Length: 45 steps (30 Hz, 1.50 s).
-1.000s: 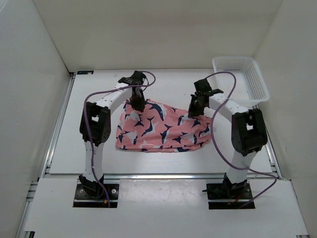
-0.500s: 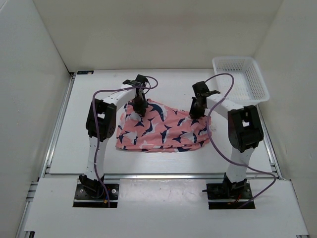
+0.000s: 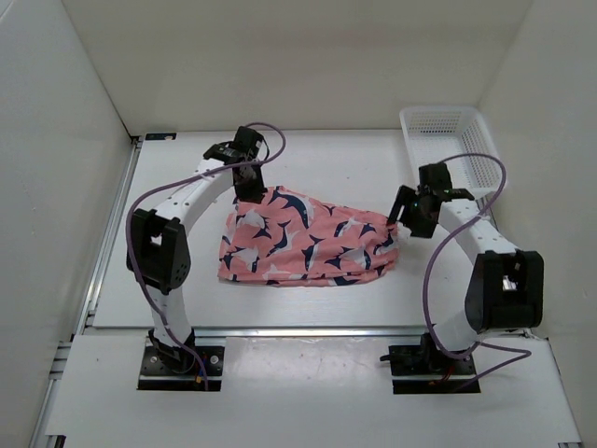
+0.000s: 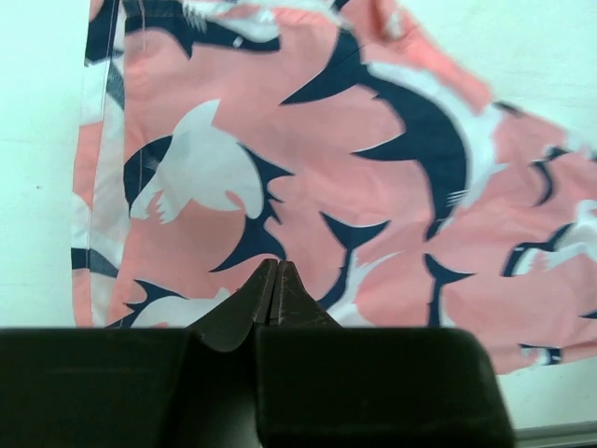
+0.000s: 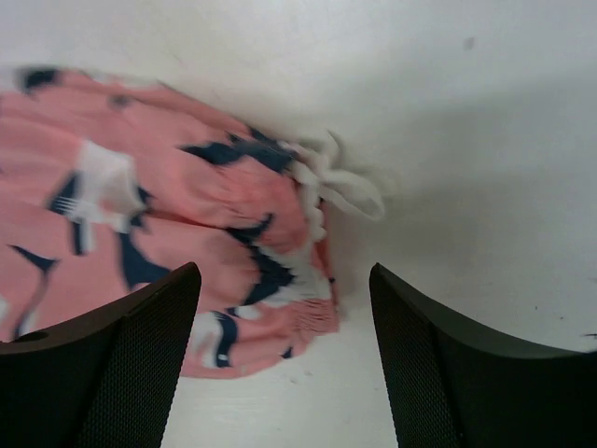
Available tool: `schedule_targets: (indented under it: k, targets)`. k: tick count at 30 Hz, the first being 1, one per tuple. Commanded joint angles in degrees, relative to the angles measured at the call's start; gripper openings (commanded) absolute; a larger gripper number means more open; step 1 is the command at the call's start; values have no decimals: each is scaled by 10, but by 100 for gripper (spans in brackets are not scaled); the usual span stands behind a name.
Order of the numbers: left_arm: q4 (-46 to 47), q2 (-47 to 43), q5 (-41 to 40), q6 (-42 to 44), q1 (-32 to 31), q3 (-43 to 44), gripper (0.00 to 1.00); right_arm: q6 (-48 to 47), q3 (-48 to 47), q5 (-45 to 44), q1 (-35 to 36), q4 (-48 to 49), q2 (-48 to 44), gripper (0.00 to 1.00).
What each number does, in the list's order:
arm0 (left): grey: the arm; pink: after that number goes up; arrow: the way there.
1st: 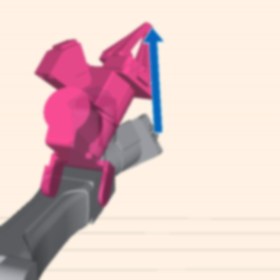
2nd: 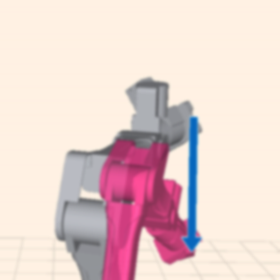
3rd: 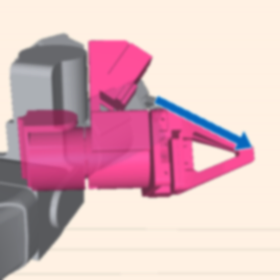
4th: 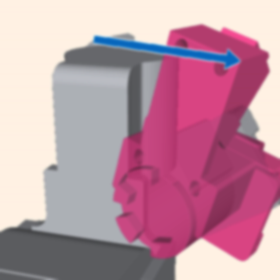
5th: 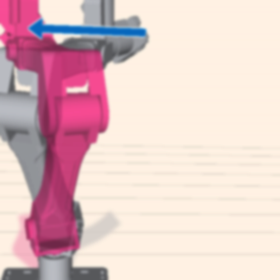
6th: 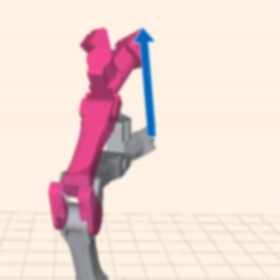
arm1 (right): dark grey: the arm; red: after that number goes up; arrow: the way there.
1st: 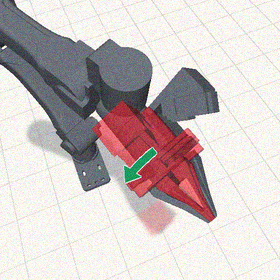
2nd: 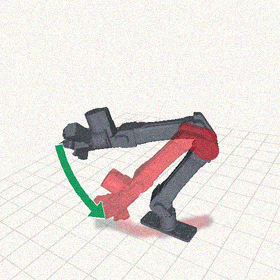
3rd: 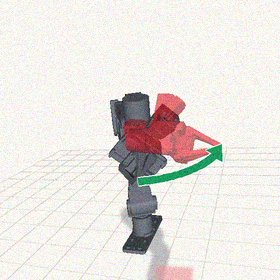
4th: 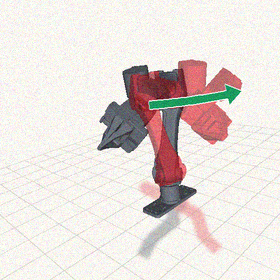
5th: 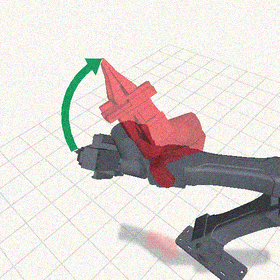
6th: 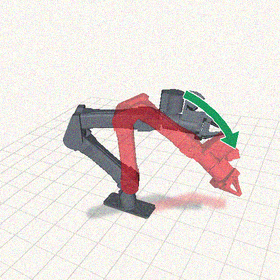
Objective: Fold and stack the shorts
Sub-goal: Fold the shorts
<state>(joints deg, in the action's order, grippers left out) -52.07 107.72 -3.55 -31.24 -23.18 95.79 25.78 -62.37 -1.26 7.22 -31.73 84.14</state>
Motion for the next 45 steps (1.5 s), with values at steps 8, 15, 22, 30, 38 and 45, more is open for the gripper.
schedule_targets:
  k: [8, 15, 22, 30, 38, 45]
  targets:
    - [7, 10, -12, 1, -15, -64, 10, -71, 66, 138, -21, 32, 96, 76]
    - [7, -8, -17, 1, -15, -82, 10, -55, 71, 113, -21, 76, 145, 58]
    - [7, -14, -17, 7, 10, -88, 10, -60, 40, 113, -21, 59, 168, 22]
    - [7, -22, -39, 7, 96, -134, 10, -49, 24, 73, -21, 41, 158, 0]
    - [36, -33, -28, -11, 149, -220, 10, -59, -24, 49, -16, 4, 138, 0]
    - [62, 5, -1, -22, 120, -232, 10, -59, -73, 18, 10, -29, 118, 0]
